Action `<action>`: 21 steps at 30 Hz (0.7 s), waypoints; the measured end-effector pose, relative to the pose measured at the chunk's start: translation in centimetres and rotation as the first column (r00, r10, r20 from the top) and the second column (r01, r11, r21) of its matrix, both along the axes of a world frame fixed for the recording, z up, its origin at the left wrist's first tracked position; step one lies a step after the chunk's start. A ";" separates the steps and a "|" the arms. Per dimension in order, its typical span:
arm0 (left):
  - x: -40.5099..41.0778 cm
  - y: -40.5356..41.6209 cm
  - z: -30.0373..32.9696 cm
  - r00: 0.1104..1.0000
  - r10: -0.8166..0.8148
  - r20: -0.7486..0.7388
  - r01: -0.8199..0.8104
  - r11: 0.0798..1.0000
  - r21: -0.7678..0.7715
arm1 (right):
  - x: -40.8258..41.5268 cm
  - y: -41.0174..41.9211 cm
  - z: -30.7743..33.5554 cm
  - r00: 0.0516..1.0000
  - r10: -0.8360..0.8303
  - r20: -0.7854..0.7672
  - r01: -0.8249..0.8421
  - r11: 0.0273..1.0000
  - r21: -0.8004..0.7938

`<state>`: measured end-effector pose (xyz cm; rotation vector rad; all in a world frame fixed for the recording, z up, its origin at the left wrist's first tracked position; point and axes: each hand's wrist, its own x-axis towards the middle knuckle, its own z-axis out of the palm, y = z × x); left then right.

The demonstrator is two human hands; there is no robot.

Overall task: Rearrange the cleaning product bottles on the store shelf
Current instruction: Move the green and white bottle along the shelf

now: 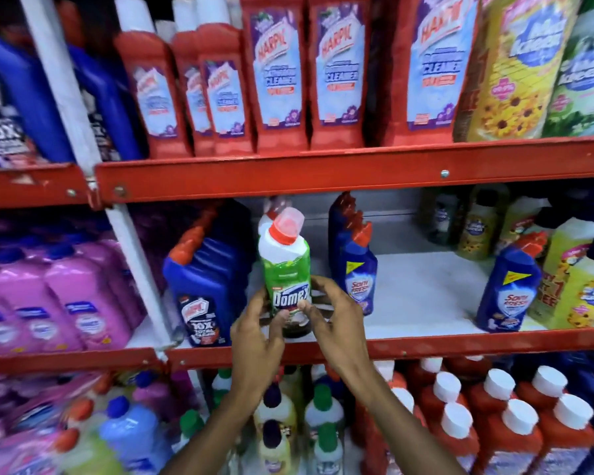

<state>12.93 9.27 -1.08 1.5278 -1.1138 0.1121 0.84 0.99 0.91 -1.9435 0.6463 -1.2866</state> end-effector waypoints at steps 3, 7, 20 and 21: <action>1.2 0.3 -0.4 0.999 -0.017 0.028 0.015 0.998 0.065 | 1.4 0.0 -1.0 1.000 0.004 -0.022 -0.003 0.999 0.038; 2.1 0.0 -0.5 0.999 -0.029 0.034 0.026 0.995 0.097 | 2.2 0.0 -1.3 0.998 -0.012 -0.065 0.016 0.998 0.053; -1.4 0.7 -0.7 0.710 0.222 0.669 -0.261 0.964 -0.043 | -4.6 -0.4 -0.9 0.857 -0.472 -0.209 0.315 0.799 -0.512; -2.1 0.3 -0.6 0.675 0.206 0.708 -0.262 0.965 -0.030 | -5.7 -0.8 -1.0 0.821 -0.531 -0.209 0.345 0.754 -0.559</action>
